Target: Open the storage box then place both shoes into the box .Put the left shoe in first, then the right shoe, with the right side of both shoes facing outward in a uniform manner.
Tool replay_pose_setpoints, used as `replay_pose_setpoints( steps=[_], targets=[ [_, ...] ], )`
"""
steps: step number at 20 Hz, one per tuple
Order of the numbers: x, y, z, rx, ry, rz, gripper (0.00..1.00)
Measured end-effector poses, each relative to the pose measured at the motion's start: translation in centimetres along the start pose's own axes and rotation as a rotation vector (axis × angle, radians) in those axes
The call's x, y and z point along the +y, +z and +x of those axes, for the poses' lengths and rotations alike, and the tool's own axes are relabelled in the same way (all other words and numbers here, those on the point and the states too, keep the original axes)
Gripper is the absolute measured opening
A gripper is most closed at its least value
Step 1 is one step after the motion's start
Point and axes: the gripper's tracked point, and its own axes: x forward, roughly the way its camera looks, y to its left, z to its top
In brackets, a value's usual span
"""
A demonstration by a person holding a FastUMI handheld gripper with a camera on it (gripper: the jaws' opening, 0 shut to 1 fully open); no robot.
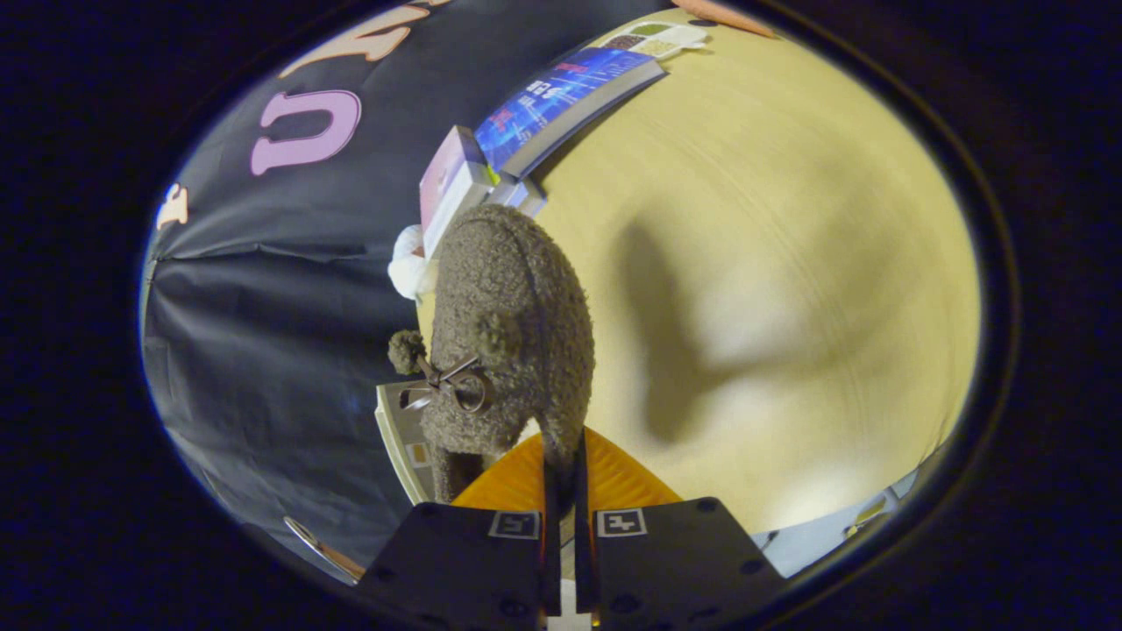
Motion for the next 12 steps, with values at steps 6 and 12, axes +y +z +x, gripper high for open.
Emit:
replay_pose_setpoints(
  steps=[6, 12],
  targets=[
    [7.5, -1.9, -0.8, -0.018, 0.053, -0.082, 0.10],
    [15.8, -5.0, 0.3, -0.020, 0.125, -0.180, 0.10]
  ],
)
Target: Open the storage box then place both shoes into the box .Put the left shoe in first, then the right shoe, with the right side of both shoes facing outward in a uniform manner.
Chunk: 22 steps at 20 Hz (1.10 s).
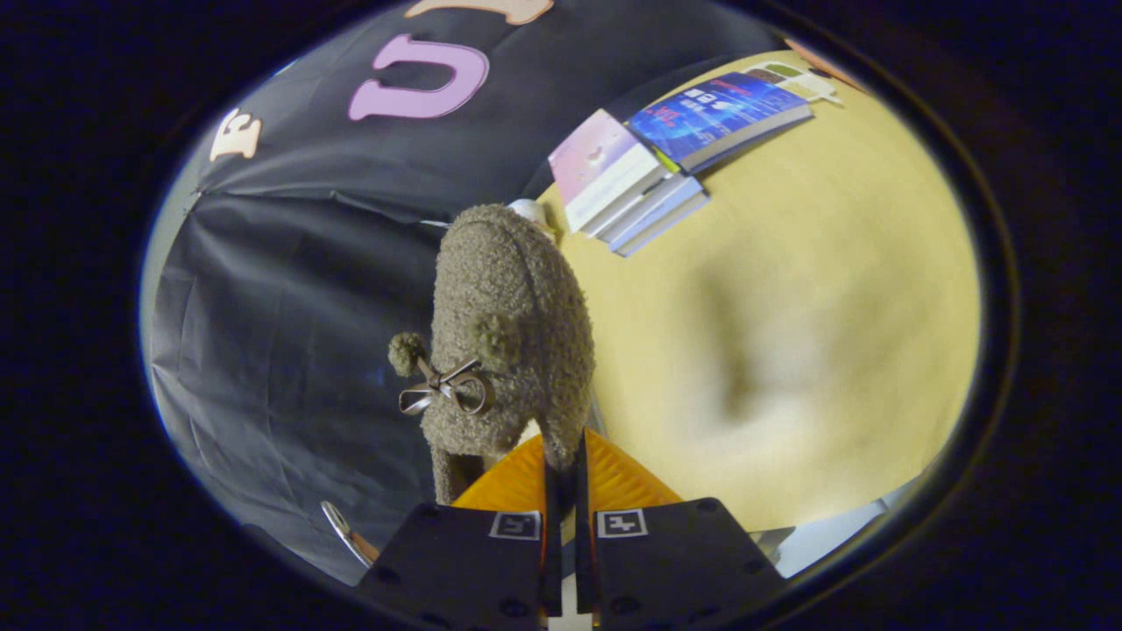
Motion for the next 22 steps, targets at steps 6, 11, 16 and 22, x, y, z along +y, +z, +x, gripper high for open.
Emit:
replay_pose_setpoints(
  steps=[6, 11, 16, 22],
  targets=[
    [6.7, -3.4, 4.3, 0.046, 0.043, -0.057, 0.10],
    [9.2, -7.5, 8.7, 0.095, -0.001, -0.078, 0.10],
    [8.0, -10.4, 12.6, 0.126, -0.145, -0.121, 0.10],
    [6.5, -12.4, 15.6, 0.083, -0.358, -0.205, 0.10]
  ],
)
